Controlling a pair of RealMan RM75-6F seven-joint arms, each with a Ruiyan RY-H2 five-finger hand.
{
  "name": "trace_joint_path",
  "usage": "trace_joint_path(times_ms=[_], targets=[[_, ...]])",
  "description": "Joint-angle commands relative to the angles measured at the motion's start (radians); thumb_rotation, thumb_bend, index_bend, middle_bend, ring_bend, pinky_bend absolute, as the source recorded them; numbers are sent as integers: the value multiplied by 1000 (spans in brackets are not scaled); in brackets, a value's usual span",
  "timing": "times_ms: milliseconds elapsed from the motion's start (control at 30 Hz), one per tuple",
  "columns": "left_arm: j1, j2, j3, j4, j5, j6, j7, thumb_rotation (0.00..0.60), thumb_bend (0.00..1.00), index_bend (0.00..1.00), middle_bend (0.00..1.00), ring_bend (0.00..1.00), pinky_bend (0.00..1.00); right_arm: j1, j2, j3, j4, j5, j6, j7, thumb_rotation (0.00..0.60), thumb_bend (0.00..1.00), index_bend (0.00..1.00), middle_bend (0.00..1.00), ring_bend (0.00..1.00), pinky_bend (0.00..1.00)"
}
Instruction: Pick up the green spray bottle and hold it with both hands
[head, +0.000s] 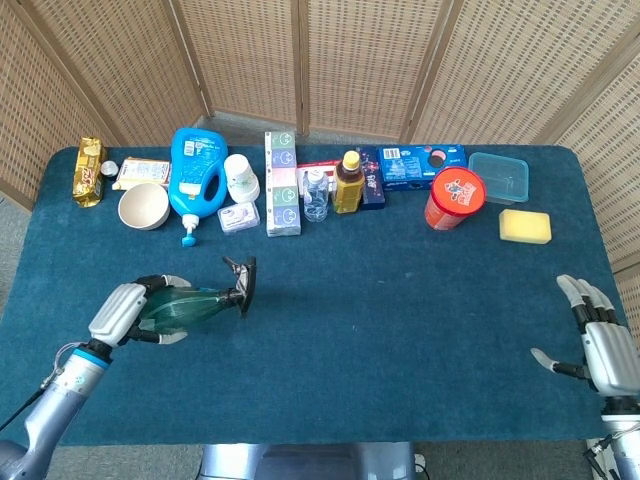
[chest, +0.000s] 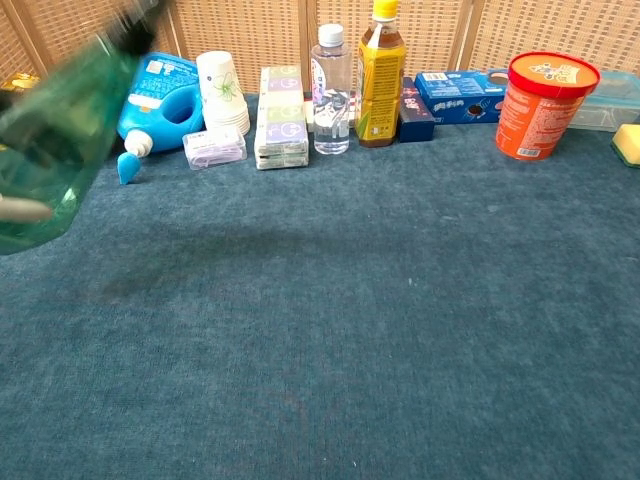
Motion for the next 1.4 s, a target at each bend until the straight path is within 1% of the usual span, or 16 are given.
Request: trace_joint_path(times_ms=[33, 100, 133, 167, 200, 233, 367, 467, 533, 633, 767, 933, 1033, 1267, 1400], targets=[[6, -74, 27, 159, 218, 176, -312, 600, 115, 349, 400, 375, 561, 44, 58, -1, -52, -37, -70, 264, 600, 0, 0, 0, 0, 2], [0, -115, 31, 199, 244, 217, -370, 600, 112, 346, 396, 368, 561, 77, 101, -1, -96, -77, -99, 442, 600, 0, 0, 0, 0, 16], [-4, -128, 33, 211, 252, 229, -390, 600, 111, 346, 396, 367, 561, 92, 119, -1, -113, -96, -108, 512, 600, 0, 0, 0, 0, 25], [-7, -137, 35, 217, 257, 234, -402, 600, 110, 346, 396, 367, 561, 103, 130, 0, -123, -109, -114, 555, 600, 0, 0, 0, 0, 30], [-15, -150, 38, 225, 264, 238, -420, 600, 110, 346, 396, 367, 561, 126, 153, 1, -144, -135, -126, 633, 600, 0, 0, 0, 0, 30], [-19, -156, 39, 227, 265, 238, -426, 600, 110, 346, 396, 367, 561, 137, 164, 1, -154, -147, -131, 669, 600, 0, 0, 0, 0, 30], [-46, -190, 43, 228, 263, 216, -428, 600, 108, 345, 395, 367, 561, 203, 230, 9, -214, -221, -142, 876, 600, 0, 0, 0, 0, 31], [-72, -216, 42, 220, 252, 181, -431, 600, 107, 344, 395, 367, 561, 239, 274, 19, -240, -279, -111, 976, 600, 0, 0, 0, 0, 31], [-92, -235, 37, 210, 235, 154, -439, 600, 106, 344, 394, 367, 561, 261, 298, 31, -266, -293, -95, 1000, 600, 0, 0, 0, 0, 31], [-127, -274, 21, 198, 206, 111, -471, 600, 105, 343, 393, 366, 561, 300, 311, 60, -327, -319, -68, 1011, 600, 0, 0, 0, 0, 31], [-146, -308, 4, 186, 172, 100, -516, 600, 105, 342, 391, 363, 561, 349, 280, 81, -361, -323, -64, 1027, 600, 0, 0, 0, 0, 31], [-165, -311, -11, 166, 146, 92, -527, 600, 105, 341, 390, 362, 561, 401, 215, 82, -359, -306, -104, 992, 600, 0, 0, 0, 0, 31], [-183, -307, -19, 148, 128, 67, -526, 600, 105, 341, 390, 362, 561, 428, 181, 84, -352, -288, -129, 960, 600, 0, 0, 0, 0, 31], [-227, -311, -43, 115, 97, 8, -499, 600, 105, 337, 388, 362, 561, 468, 152, 89, -336, -254, -165, 927, 600, 0, 0, 0, 0, 31], [-270, -326, -70, 87, 62, -53, -474, 600, 105, 335, 386, 361, 561, 487, 136, 89, -323, -237, -179, 910, 600, 0, 0, 0, 0, 31]])
